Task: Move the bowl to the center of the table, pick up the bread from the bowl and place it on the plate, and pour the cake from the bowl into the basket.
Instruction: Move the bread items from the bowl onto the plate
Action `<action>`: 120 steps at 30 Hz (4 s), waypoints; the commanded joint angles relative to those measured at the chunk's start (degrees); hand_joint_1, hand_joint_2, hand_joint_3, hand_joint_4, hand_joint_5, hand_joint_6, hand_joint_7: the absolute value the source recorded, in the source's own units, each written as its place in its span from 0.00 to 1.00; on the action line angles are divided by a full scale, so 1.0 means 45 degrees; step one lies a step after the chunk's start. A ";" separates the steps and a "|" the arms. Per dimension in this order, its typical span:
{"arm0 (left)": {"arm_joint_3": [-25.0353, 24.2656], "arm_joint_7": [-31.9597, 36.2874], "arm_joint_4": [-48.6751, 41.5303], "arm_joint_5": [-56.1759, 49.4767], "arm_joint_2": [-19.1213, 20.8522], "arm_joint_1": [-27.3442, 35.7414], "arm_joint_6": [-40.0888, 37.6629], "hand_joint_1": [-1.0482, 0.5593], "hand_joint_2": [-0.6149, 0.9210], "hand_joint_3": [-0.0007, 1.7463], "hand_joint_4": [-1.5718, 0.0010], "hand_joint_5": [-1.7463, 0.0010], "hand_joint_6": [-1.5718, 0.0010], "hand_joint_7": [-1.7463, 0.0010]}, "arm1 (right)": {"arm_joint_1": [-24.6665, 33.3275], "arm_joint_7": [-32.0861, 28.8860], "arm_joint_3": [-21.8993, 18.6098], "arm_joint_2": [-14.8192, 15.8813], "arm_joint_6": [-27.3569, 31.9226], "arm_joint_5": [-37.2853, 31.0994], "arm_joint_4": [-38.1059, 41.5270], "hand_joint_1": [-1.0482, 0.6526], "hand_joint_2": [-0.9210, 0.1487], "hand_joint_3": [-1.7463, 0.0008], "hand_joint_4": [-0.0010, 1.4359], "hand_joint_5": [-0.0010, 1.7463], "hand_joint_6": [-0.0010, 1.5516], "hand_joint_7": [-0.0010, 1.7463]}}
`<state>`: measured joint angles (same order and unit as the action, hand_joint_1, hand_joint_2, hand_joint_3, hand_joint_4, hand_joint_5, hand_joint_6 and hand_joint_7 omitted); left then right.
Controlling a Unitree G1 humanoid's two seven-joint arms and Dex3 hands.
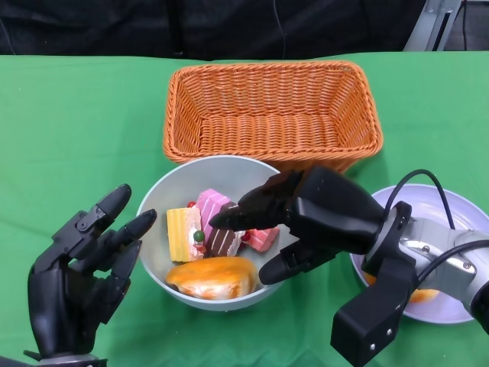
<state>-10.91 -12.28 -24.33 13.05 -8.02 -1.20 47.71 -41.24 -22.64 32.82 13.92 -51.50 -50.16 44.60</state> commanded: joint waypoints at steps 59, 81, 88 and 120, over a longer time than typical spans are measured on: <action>-0.0241 0.0391 0.1093 0.0712 0.0104 0.0620 0.0246 0.26 1.00 0.09 0.39 1.00 0.47 1.00 | -0.1538 -0.0302 0.1966 -0.1222 -0.0600 -0.0145 0.3829 0.08 0.00 0.98 0.55 0.00 0.42 0.00; -0.0257 0.0217 0.0662 0.0888 0.0089 0.0619 0.0615 0.27 1.00 0.10 0.39 1.00 0.46 1.00 | -0.1810 0.0369 0.2103 -0.1526 -0.0963 0.0049 0.4498 0.10 0.01 0.99 0.53 0.00 0.45 0.01; -0.0250 0.0159 0.0498 0.1024 0.0039 0.0565 0.0732 0.28 1.00 0.10 0.39 1.00 0.46 1.00 | -0.1819 0.0716 0.2101 -0.1673 -0.0830 0.0113 0.4616 0.14 0.05 1.00 0.52 0.00 0.50 0.02; -0.0258 0.0172 0.0154 0.0962 0.0034 0.0650 0.1237 0.29 1.00 0.12 0.39 1.00 0.46 1.00 | -0.1805 0.2343 0.2096 -0.2073 -0.0082 0.0793 0.4689 0.20 0.09 1.00 0.52 0.00 0.58 0.00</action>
<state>-11.74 -11.43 -23.65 17.62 -8.52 1.21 52.34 -49.62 -14.29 41.36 4.76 -52.49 -45.86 64.92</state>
